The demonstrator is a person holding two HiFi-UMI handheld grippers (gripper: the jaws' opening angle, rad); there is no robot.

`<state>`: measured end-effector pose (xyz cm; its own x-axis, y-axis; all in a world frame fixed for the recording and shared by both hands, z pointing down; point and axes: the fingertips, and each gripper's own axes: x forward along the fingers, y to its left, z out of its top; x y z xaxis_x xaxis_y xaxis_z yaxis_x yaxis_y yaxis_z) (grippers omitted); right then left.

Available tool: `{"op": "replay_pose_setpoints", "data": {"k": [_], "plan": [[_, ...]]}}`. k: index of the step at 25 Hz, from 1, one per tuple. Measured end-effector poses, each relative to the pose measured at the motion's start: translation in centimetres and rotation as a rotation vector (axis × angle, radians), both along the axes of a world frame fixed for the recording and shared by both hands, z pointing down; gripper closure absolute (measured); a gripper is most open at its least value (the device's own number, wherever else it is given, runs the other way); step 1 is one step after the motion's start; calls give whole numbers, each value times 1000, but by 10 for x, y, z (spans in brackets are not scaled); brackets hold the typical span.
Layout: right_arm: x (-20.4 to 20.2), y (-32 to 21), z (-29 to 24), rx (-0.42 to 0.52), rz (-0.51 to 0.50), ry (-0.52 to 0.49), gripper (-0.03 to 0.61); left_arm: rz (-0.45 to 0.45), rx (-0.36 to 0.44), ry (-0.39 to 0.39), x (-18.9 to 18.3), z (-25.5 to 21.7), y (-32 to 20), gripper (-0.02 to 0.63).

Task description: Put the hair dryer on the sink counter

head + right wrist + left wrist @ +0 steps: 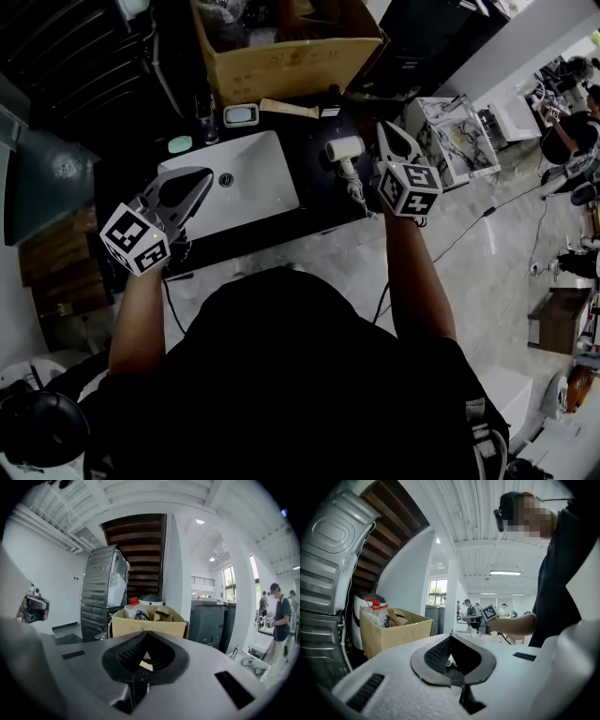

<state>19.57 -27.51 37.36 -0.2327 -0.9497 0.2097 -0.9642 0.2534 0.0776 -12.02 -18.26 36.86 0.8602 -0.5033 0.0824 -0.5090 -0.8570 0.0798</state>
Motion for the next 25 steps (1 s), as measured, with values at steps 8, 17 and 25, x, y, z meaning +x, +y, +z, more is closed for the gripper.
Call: {"op": "replay_pose_setpoints", "data": {"k": [8,17,25], "plan": [[-13,31,-31,107,-6,8,571,-36,24,12,-14,-6,-5,598],[-19,61,-53,173,7,-19,571,0,46,-5,-9,-10,3,598],[-14,76,-50,170,31,-29,571,21,50,-15,-8,-6,5,598]]}}
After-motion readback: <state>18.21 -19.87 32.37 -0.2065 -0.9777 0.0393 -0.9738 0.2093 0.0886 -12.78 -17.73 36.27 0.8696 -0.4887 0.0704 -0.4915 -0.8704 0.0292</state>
